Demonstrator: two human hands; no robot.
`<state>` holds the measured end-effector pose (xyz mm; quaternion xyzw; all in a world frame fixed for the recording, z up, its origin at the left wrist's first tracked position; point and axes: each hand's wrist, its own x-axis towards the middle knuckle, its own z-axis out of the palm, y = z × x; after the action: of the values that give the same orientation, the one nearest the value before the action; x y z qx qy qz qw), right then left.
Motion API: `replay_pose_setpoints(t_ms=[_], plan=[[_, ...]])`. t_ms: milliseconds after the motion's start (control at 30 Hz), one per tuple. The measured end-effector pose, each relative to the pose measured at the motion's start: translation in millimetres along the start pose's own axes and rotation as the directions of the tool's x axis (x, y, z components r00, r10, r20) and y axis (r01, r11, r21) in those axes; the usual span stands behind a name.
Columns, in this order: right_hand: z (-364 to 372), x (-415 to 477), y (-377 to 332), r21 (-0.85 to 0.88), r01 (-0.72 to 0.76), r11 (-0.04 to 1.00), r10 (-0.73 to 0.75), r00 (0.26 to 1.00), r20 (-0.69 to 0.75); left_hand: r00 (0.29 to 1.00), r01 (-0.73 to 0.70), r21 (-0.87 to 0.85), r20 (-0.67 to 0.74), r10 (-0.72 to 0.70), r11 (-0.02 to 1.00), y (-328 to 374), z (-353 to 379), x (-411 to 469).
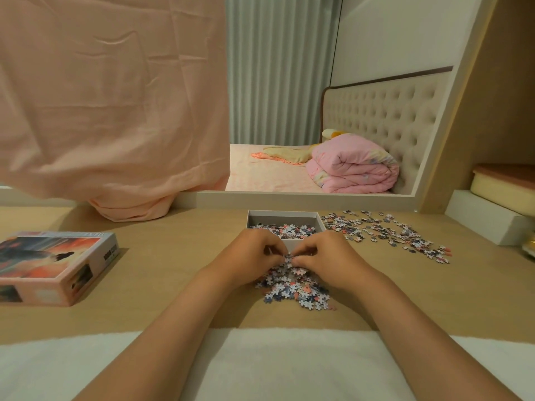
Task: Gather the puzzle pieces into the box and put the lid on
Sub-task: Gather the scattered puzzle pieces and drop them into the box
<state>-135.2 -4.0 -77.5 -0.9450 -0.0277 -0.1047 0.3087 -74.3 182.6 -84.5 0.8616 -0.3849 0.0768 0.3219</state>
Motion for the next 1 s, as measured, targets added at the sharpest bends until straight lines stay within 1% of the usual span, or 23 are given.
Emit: replay_pose_setpoints(t_ms=[67,100,167,233,333,433,467,533,567,633,700,733,767,833,900,967,1000], plan=[[-4,5,-4,0.072,-0.006,0.997,0.010,0.998,-0.061,0.997,0.045,-0.108,-0.056,-0.052,0.993,1,-4,4],[-6,9,-7,0.077,0.001,0.997,0.007,0.995,-0.099,0.994,0.055,-0.146,-0.081,-0.068,0.988,0,-6,8],[-12,20,-13,0.055,0.024,0.998,-0.015,0.987,-0.162,0.986,0.039,-0.170,-0.151,-0.065,0.985,-2,-12,17],[-17,32,-17,0.082,0.038,0.996,-0.022,0.980,-0.197,0.975,0.023,-0.191,-0.212,-0.064,0.981,-4,-18,26],[-19,50,-18,0.032,0.054,0.998,-0.046,0.973,-0.225,0.962,0.031,-0.195,-0.259,-0.082,0.980,-7,-19,36],[-11,61,-14,-0.031,0.058,0.998,-0.063,0.979,-0.192,0.965,0.056,-0.083,-0.250,-0.075,0.995,-18,-15,40],[-6,63,-11,-0.048,0.054,0.997,-0.062,0.983,-0.175,0.972,0.072,-0.001,-0.225,-0.070,0.997,-23,-12,41],[1,64,-5,-0.075,0.049,0.996,-0.059,0.990,-0.132,0.982,0.109,0.229,-0.175,-0.069,0.967,-34,-6,40],[3,64,-2,-0.081,0.049,0.996,-0.058,0.992,-0.114,0.984,0.121,0.293,-0.163,-0.075,0.948,-39,-4,38],[3,63,4,-0.065,0.042,0.997,-0.050,0.992,-0.118,0.985,0.123,0.298,-0.156,-0.079,0.947,-44,-3,33],[-1,59,7,-0.055,0.045,0.997,-0.053,0.985,-0.162,0.986,0.064,0.283,-0.163,-0.018,0.957,-43,-3,28],[-2,56,8,-0.072,0.058,0.996,-0.069,0.985,-0.157,0.990,0.026,0.289,-0.139,0.015,0.957,-41,-2,26],[-3,52,7,-0.100,0.080,0.992,-0.092,0.989,-0.118,0.995,-0.013,0.300,-0.093,0.043,0.954,-38,-1,25],[-1,44,5,-0.147,0.123,0.981,-0.121,0.992,0.023,0.998,-0.067,0.339,0.015,0.066,0.938,-34,2,23],[1,39,4,-0.237,0.135,0.962,-0.110,0.987,0.115,0.998,-0.066,0.399,0.043,0.053,0.914,-34,3,23],[2,40,6,-0.406,0.143,0.903,-0.099,0.987,0.128,1.000,-0.026,0.463,0.003,0.028,0.886,-38,3,22],[2,42,7,-0.459,0.130,0.879,-0.079,0.988,0.129,1.000,-0.001,0.474,-0.017,0.010,0.880,-40,2,21]])
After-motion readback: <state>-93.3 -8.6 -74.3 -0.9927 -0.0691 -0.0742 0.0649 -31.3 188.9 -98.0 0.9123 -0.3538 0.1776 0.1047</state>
